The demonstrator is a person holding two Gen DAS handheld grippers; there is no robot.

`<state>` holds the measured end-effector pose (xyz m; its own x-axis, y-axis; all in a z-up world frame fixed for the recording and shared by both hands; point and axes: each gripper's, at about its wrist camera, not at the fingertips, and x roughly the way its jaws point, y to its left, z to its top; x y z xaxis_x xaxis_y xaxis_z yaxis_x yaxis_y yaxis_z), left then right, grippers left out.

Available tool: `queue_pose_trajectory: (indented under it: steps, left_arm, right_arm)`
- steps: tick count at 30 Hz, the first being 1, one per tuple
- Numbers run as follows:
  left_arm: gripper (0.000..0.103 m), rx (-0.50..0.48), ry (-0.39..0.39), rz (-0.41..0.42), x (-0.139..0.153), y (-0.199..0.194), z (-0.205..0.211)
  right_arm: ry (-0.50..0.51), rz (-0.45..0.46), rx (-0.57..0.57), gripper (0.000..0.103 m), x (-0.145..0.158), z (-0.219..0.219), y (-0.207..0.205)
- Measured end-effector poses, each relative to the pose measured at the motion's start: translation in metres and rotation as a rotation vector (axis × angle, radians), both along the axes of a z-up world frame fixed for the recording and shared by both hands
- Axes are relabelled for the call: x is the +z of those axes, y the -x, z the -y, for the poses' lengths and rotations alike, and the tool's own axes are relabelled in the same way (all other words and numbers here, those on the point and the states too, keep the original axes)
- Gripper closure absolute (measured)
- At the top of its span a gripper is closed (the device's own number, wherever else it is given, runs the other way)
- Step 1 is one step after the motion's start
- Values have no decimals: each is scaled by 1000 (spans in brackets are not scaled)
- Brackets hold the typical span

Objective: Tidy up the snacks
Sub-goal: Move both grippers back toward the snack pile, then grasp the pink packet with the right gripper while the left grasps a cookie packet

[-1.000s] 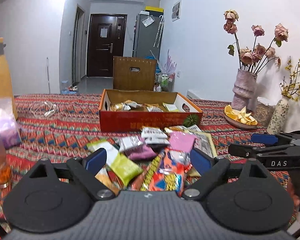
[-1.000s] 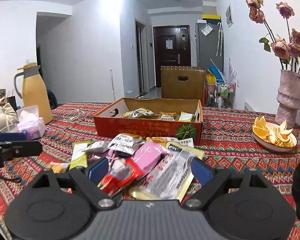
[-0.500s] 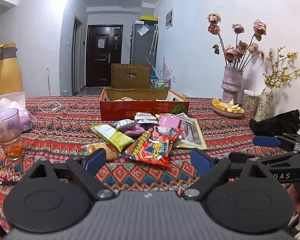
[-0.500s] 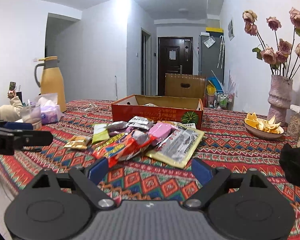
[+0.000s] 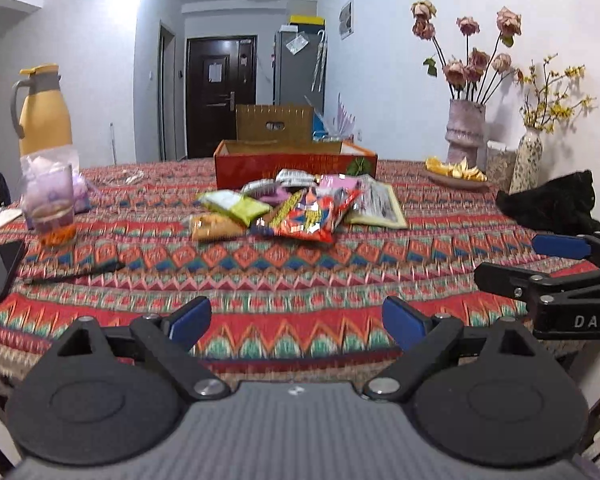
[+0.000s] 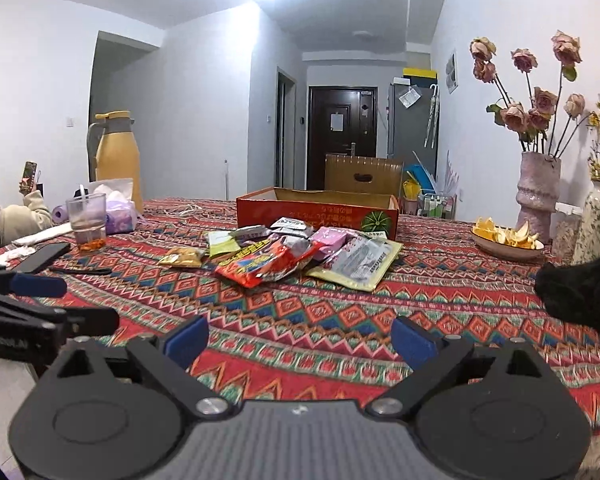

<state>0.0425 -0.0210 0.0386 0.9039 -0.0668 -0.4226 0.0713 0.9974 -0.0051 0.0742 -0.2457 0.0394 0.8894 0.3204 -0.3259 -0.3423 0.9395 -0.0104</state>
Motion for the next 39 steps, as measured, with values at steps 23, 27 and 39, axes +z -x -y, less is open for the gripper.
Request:
queue_pose_trajectory:
  steps: [23,27,39]
  left_arm:
    - [9,21,26,-17,4,-14,-12]
    - [9,38,32,-29,6,-34,-18]
    - [11,119,78,-89,8,-129,-54]
  right_arm:
    - [-45,-27,4,5,-8,-3,6]
    - [-51,-24,-23,5,-3,-1,-13]
    - [-42,-107,-17,6,4,-11,-88]
